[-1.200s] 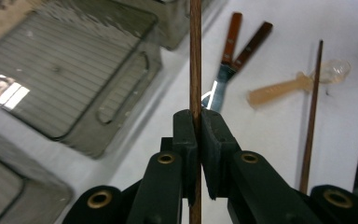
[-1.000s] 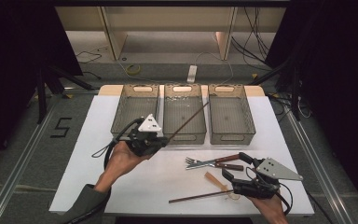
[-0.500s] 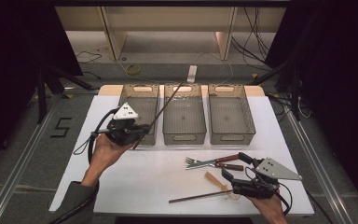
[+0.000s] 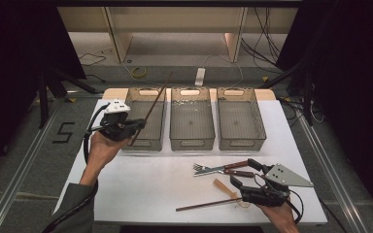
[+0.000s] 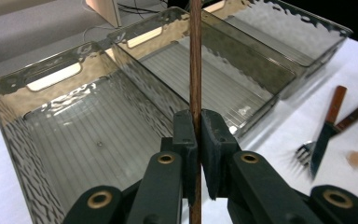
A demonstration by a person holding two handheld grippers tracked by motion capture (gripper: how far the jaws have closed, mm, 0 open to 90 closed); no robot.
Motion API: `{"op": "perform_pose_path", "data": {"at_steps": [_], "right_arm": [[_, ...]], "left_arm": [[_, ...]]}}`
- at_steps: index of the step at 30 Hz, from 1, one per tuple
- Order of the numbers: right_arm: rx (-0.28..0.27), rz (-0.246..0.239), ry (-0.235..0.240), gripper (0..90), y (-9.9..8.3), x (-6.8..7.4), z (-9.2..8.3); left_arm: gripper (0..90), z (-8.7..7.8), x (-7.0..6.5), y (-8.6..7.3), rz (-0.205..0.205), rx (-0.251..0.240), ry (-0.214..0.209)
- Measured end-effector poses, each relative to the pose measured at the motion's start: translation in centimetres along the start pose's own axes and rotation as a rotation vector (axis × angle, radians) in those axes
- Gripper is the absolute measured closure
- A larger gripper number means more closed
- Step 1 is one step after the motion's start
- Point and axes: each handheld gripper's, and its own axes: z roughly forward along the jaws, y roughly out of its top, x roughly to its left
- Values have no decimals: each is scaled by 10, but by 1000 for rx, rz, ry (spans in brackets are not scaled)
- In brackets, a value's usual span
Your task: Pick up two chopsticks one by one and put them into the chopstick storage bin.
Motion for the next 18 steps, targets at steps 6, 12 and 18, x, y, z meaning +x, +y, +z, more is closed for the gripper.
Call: {"op": "perform_pose_path", "data": {"at_steps": [6, 12, 18], "right_arm": [[1, 4, -1, 183, 0, -1, 1], [0, 4, -1, 182, 0, -1, 0], [1, 4, -1, 182, 0, -1, 0]], "left_arm": [[846, 11, 19, -1, -48, 4, 19], [846, 18, 37, -2, -87, 4, 51], [845, 19, 45, -3, -93, 7, 85]]}}
